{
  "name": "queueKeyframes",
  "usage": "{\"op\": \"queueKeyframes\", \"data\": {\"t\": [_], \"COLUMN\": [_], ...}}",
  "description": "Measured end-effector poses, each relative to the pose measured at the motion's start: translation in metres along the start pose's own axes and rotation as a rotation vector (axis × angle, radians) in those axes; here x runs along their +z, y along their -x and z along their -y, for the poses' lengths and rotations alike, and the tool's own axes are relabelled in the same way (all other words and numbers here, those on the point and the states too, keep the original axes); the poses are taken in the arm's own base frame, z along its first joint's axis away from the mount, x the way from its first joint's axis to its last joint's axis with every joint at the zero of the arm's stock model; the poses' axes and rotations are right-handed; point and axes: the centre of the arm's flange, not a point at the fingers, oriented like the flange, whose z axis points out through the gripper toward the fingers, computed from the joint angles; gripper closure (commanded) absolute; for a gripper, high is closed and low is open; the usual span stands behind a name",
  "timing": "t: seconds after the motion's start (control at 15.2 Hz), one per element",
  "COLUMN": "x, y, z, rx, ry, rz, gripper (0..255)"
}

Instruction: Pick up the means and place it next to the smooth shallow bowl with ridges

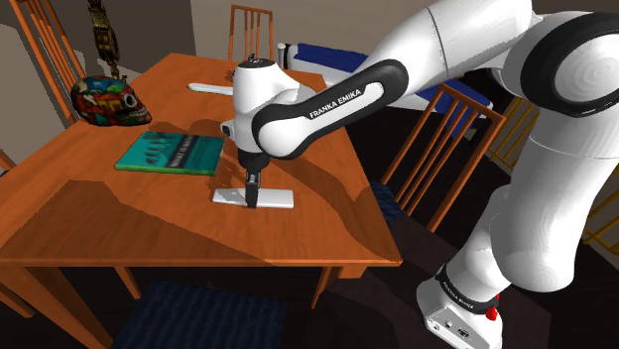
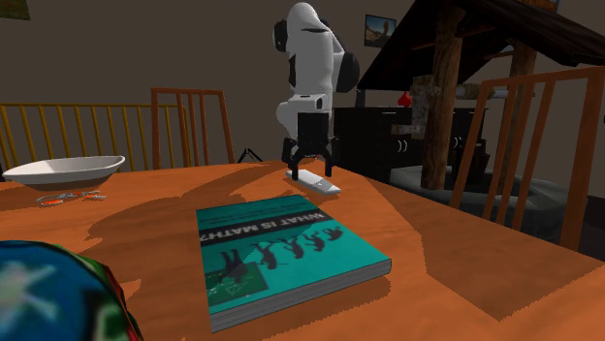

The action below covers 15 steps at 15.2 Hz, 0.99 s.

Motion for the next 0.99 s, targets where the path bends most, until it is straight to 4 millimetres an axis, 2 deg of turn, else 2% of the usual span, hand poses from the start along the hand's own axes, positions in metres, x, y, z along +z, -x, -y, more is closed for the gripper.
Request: {"op": "queueKeyframes", "data": {"t": [0.46,0.53,0.99], "x": [0.0086,0.0086,0.0085], "y": [-0.0001,-0.0001,-0.0001], "z": [0.0001,0.0001,0.0001], "rx": [0.000,0.000,0.000], "ry": [0.000,0.000,0.000], "rz": [0.000,0.000,-0.001], "gripper": [0,255,255]}}
